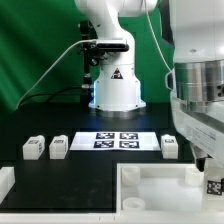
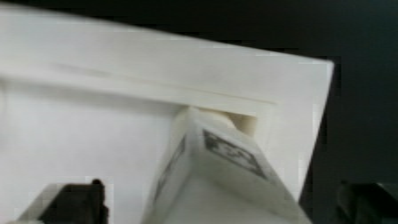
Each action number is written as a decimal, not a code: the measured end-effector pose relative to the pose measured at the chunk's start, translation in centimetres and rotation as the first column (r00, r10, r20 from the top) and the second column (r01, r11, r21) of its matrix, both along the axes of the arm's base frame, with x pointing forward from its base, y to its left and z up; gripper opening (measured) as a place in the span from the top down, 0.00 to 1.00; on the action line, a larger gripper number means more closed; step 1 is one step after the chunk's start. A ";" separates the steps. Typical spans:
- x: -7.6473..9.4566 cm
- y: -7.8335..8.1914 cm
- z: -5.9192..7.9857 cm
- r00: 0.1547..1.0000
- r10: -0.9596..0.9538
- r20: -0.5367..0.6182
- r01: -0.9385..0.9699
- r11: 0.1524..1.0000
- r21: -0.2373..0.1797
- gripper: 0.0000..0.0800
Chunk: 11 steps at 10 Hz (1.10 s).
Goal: Assemble one leg
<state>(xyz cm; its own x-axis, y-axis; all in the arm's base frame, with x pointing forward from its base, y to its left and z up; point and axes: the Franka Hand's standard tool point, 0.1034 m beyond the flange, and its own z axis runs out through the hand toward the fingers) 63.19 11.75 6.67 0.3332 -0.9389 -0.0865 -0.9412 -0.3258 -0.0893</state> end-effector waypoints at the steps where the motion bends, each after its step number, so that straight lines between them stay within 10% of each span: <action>1: 0.0 -0.1 0.0 0.994 0.109 0.011 -0.109 0.994 -0.008 0.19; 5: 0.7 -1.1 1.0 0.645 0.764 0.010 -0.760 0.644 -0.089 0.19; 7: 0.7 -1.1 0.9 0.690 0.724 0.006 -0.721 0.688 -0.085 0.52; 11: 0.6 -1.0 0.8 0.879 0.476 -0.003 -0.476 0.878 -0.061 0.64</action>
Offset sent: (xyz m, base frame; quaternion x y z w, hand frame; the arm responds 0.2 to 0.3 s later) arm 0.0095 -0.0016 0.0296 -0.0238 -0.0262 -0.5365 0.8432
